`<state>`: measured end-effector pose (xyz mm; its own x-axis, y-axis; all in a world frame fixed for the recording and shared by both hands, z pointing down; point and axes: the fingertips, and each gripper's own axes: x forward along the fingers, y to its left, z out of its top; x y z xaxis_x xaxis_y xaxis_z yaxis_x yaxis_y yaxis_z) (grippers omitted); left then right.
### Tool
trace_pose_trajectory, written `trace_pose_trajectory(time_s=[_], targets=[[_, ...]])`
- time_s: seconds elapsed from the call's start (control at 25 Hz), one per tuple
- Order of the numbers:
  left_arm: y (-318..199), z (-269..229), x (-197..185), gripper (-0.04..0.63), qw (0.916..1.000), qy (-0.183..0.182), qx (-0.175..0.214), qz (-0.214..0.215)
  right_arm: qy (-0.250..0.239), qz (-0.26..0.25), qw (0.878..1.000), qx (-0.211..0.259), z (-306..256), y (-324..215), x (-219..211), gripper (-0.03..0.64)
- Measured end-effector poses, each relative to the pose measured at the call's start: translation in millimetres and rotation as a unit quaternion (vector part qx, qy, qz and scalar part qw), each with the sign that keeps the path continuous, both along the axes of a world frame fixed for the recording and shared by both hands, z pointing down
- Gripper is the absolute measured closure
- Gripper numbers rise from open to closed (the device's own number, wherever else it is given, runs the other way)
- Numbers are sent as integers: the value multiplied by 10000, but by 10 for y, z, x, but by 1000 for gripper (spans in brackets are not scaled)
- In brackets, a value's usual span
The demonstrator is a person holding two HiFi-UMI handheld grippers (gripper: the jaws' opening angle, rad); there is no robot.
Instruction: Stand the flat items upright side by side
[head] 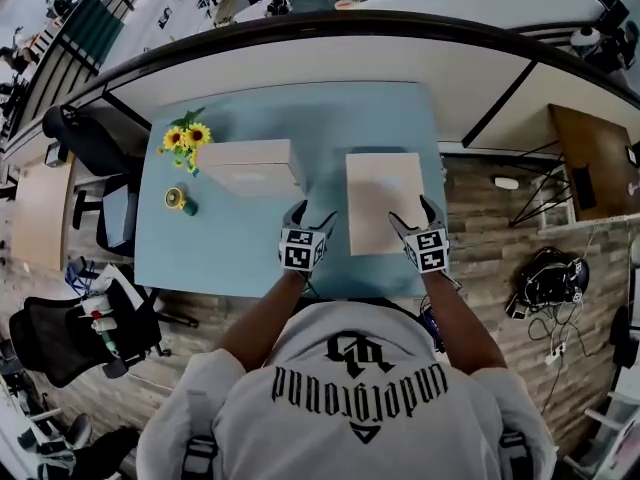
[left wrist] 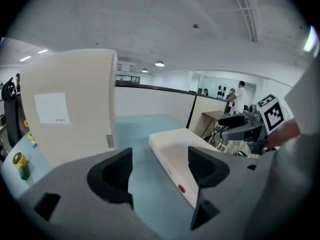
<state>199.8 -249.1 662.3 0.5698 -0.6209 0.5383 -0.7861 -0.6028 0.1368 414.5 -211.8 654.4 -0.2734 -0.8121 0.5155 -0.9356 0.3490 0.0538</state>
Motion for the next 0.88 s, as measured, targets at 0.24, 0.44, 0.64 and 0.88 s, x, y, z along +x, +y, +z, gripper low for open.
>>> trace_pose_trajectory(time_s=[0.24,0.44,0.64,0.88], targets=[[-75,262,596,225,9988,52,-487,83,-295,-297,9958,-811,409,-71,425,226],[-73,783,855,213,9901,102,-1396,125,-735,-315,9826,-1677,834,-163,616,210],[-76,1173,941,202,9770,99,-2129,25,-1264,-193,9643,-2319,1150,-277,719,201],[-120,1412,945,196,9621,355,-2704,-48,-1854,-102,9327,-3091,1473,-348,686,207]])
